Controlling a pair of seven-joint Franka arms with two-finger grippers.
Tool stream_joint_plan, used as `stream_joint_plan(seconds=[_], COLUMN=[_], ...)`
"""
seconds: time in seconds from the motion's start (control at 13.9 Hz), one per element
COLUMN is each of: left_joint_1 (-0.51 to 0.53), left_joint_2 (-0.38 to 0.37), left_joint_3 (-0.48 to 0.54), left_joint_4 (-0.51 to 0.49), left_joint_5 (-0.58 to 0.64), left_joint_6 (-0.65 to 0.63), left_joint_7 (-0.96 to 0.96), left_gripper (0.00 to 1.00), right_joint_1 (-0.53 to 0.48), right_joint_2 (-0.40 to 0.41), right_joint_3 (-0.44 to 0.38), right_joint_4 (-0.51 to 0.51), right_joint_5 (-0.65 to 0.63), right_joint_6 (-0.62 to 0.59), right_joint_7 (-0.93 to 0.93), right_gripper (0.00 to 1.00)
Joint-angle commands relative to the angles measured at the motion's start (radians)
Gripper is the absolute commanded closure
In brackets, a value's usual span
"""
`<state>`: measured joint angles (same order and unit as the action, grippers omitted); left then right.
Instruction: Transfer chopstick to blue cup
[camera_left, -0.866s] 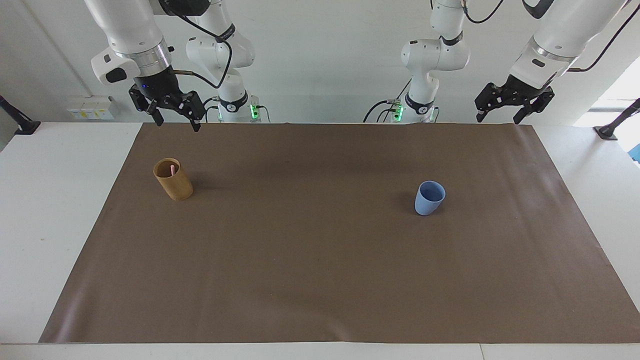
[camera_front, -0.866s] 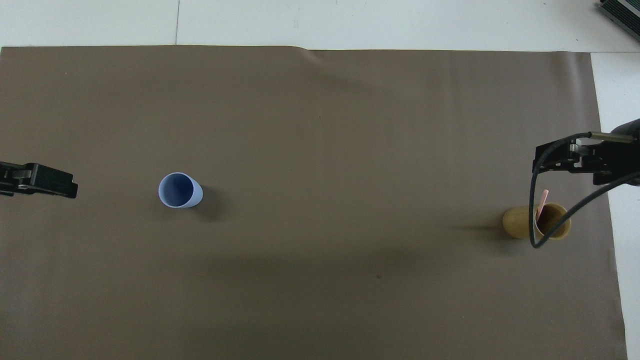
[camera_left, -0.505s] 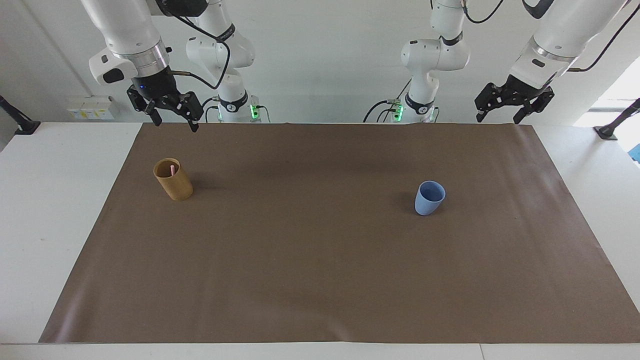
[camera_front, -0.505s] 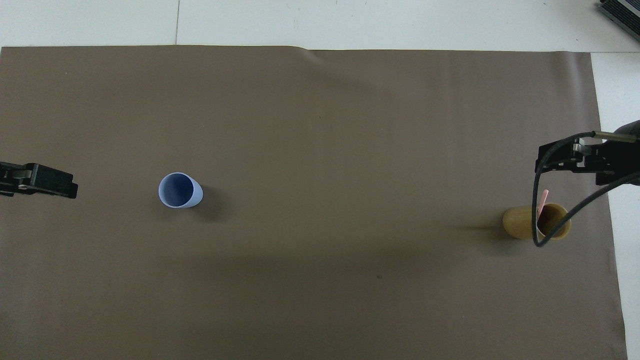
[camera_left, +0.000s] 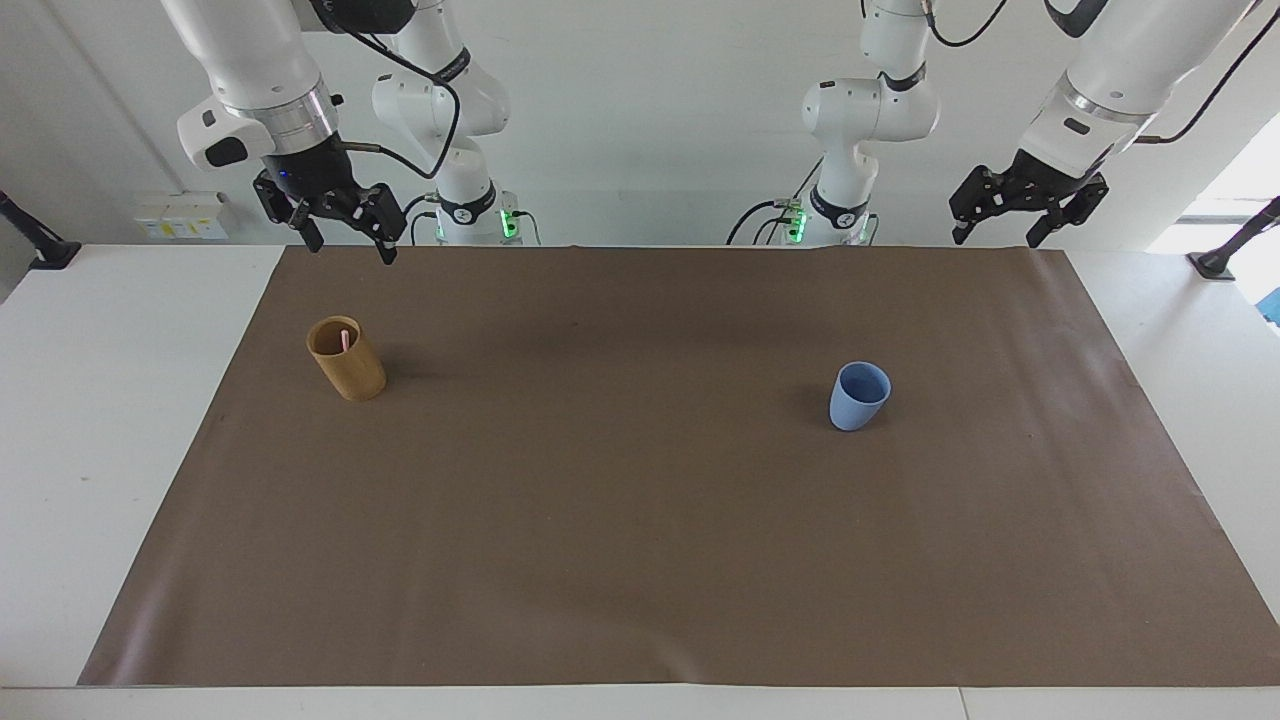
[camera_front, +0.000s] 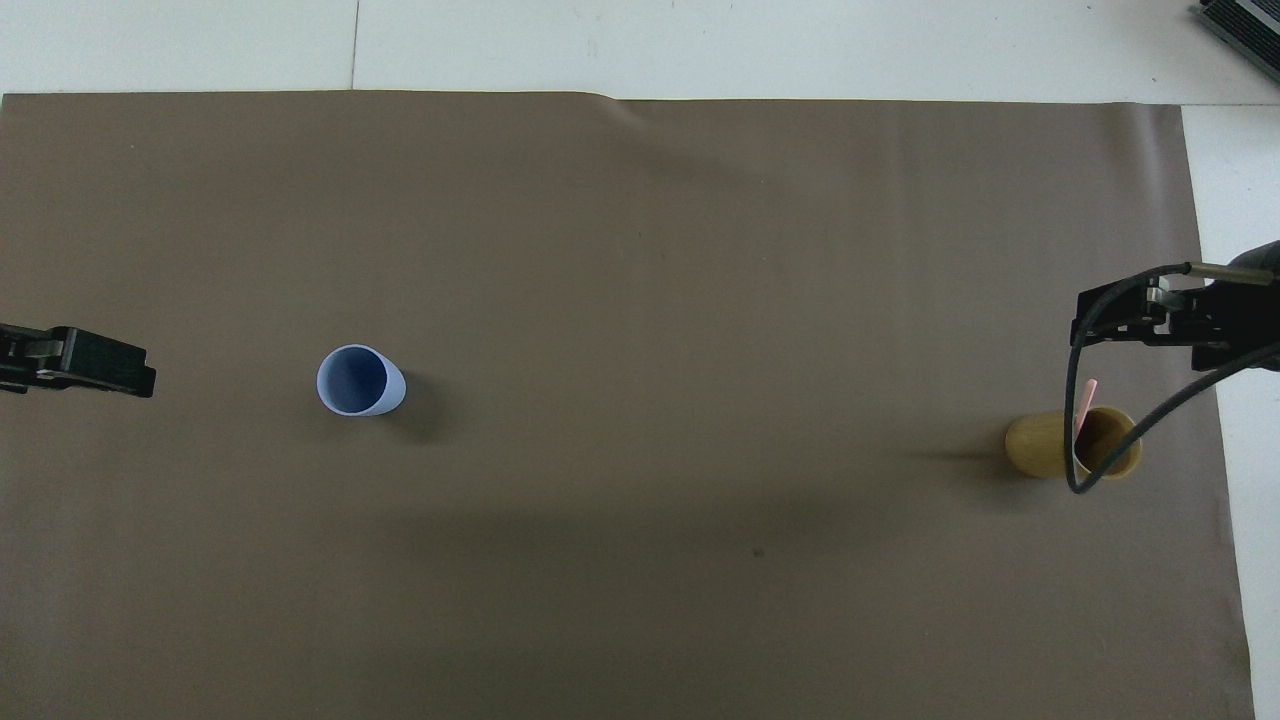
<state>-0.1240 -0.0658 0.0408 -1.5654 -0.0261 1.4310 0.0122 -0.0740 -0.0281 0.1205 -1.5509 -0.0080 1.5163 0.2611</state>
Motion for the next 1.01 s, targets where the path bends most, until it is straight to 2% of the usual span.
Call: stream_joint_plan(seconds=[0.0, 0.65, 0.94], left_joint_1=[0.010, 0.010, 0.010], left_joint_2=[-0.025, -0.026, -0.020], left_joint_3=[-0.007, -0.007, -0.007], left_joint_4=[-0.027, -0.042, -0.125], left_joint_5=[-0.003, -0.005, -0.005], left_joint_6=[-0.001, 0.034, 0.144], left_joint_7=[-0.011, -0.011, -0.012], left_gripper=[0.00, 0.00, 0.00], right_joint_1=[-0.015, -0.015, -0.015], right_joint_2=[-0.004, -0.004, -0.004], right_joint_3=[0.005, 0.004, 0.004], right_joint_4=[-0.012, -0.012, -0.012], right_joint_5=[0.022, 0.022, 0.022], right_joint_6=[0.013, 0.013, 0.013], right_joint_7=[-0.003, -0.003, -0.003], right_gripper=[0.00, 0.00, 0.00])
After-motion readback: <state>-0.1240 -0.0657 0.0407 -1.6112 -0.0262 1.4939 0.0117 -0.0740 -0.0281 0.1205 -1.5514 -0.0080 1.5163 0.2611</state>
